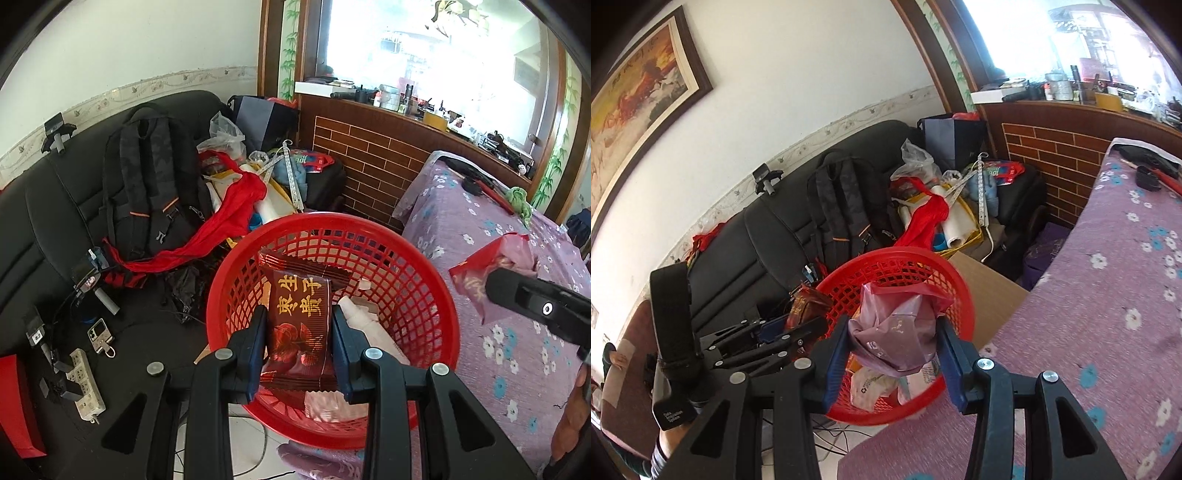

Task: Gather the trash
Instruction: 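Open both tools to drop the wrapper and bag into the wastebasket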

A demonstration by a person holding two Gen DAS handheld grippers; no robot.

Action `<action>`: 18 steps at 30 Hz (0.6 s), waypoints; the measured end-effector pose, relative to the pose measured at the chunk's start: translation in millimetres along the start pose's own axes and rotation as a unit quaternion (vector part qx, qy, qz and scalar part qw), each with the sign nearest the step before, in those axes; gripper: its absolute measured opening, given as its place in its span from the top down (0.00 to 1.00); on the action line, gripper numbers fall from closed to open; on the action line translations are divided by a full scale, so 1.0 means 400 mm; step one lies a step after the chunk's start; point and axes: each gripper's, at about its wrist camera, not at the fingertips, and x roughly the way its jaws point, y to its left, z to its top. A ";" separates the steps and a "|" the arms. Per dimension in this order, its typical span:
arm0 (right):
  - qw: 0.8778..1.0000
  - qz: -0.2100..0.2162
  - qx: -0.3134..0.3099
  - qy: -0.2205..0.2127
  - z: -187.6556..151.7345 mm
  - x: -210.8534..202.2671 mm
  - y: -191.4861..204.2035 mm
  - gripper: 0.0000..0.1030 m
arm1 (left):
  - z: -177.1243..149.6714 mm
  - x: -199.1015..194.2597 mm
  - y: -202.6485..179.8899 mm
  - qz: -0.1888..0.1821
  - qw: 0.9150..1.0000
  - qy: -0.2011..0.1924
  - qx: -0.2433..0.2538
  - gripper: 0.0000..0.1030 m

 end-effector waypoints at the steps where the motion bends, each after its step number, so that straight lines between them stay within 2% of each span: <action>1: 1.000 0.000 0.000 0.003 -0.001 0.011 0.001 0.52 | 0.001 0.006 0.002 0.000 1.000 0.002 0.001 0.67; 10: 1.000 -0.001 0.011 0.015 -0.007 0.048 -0.004 0.49 | 0.002 0.036 0.001 0.001 1.000 0.008 0.001 0.65; 11: 1.000 0.000 0.013 0.014 -0.008 0.047 -0.003 0.44 | 0.002 0.037 0.002 0.000 1.000 0.006 -0.001 0.63; 13: 1.000 -0.001 0.015 0.014 -0.006 0.047 -0.003 0.37 | 0.003 0.034 0.004 -0.004 1.000 0.002 -0.004 0.43; 18: 1.000 -0.006 0.025 0.003 -0.009 0.025 -0.007 0.36 | 0.005 -0.002 -0.002 -0.006 1.000 -0.022 -0.006 0.37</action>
